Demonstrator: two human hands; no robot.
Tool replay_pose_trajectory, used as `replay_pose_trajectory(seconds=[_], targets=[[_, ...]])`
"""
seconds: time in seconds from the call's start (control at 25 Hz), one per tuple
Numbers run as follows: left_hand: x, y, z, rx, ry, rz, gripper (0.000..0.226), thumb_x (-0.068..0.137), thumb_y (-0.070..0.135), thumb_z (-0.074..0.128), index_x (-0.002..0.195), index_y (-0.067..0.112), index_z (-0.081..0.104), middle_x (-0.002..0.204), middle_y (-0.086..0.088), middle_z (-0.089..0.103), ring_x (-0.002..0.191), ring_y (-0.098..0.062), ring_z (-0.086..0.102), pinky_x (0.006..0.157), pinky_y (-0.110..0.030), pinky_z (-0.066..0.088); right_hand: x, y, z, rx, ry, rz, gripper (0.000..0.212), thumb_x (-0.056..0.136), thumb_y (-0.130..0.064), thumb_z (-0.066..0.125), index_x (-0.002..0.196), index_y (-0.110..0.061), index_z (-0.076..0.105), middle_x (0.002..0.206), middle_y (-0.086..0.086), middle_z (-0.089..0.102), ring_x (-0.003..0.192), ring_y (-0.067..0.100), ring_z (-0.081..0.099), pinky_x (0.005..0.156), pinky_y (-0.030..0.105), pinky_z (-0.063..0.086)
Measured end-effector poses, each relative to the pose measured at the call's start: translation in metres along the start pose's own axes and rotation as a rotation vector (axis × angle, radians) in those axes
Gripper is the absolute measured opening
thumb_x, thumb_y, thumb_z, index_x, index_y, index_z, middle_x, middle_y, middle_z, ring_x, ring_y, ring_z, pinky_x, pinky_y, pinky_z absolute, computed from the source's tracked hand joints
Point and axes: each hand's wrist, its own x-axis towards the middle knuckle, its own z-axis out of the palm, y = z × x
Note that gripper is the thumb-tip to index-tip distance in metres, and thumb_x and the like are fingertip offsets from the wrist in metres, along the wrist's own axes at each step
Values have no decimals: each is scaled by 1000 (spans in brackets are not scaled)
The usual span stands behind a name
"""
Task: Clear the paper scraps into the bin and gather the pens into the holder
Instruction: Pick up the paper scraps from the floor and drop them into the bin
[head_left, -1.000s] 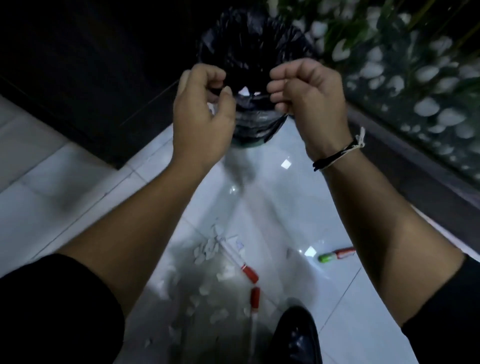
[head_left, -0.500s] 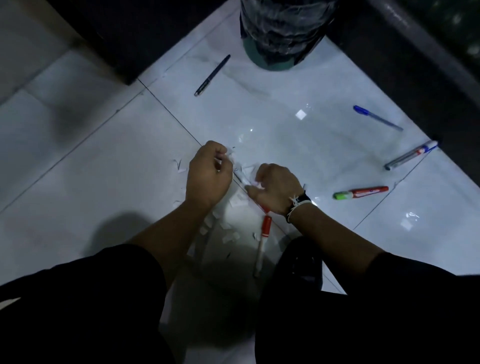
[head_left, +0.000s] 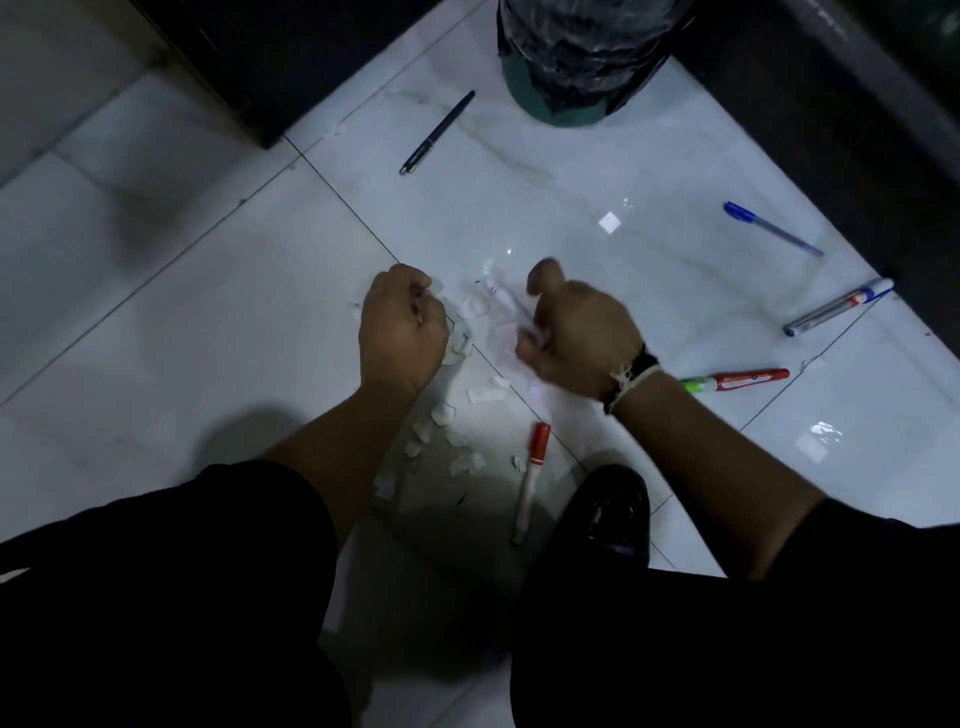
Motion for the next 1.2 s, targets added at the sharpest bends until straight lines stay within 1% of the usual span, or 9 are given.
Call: replay_pose_trajectory(seconds=[0.16,0.32,0.48,0.56,0.64,0.76,0.96,1.08,1.2], targets=[[6,-19,1,164,88,54,34,93,25,53,121,8,62,130,-15,56,117,-30,52,95,-34,45,44,40,-18,-8,-24,175,49,82,-25,63,122,-9,41,88,10,68,78,36,63,64,39,52],[5,-38,4,200,89,17,34,98,28,53,127,14,59,138,-10,52,124,-26,49,102,-44,51,49,48,-24,199,-167,158,50,81,-19,72,121,-10,44,89,6,68,81,31,65,72,39,53],[0,-43,3,229,128,47,35,99,29,50,129,14,56,141,-11,50,128,-27,47,107,-47,48,37,50,-37,432,-140,220,47,81,-16,72,122,-18,48,92,4,69,62,20,64,56,37,57],[3,-39,3,327,161,46,39,99,32,49,134,16,53,151,-13,43,140,-32,40,121,-52,32,44,67,-39,332,44,263,42,85,-18,68,124,-15,53,93,3,70,65,18,64,63,31,53],[8,-37,5,404,182,-33,48,99,41,46,142,20,48,162,-14,31,151,-35,26,124,-53,11,61,96,-35,119,160,326,34,89,-20,63,121,-8,60,100,11,70,85,26,65,74,29,47],[8,-43,9,285,82,-148,59,101,47,35,152,17,39,167,-15,20,155,-36,14,127,-56,13,72,117,-18,-32,131,380,31,87,-25,50,107,-5,65,107,20,63,99,40,58,73,31,37],[-9,-45,25,107,-11,27,61,105,42,27,157,10,29,169,-8,21,158,-24,12,130,-42,11,38,58,37,-14,344,142,41,93,-24,56,127,-2,59,124,20,58,116,35,51,101,39,43],[-19,-42,37,89,-57,159,56,106,33,28,156,7,32,165,-11,30,155,-24,23,129,-44,16,27,15,74,13,120,90,66,98,-42,48,146,3,42,150,23,44,141,35,39,121,42,29],[-32,-57,41,91,-62,330,49,106,20,36,151,0,38,159,-18,39,151,-29,33,124,-50,26,27,-11,87,84,-7,-107,68,97,-39,48,149,3,39,156,22,39,147,34,34,121,49,28]])
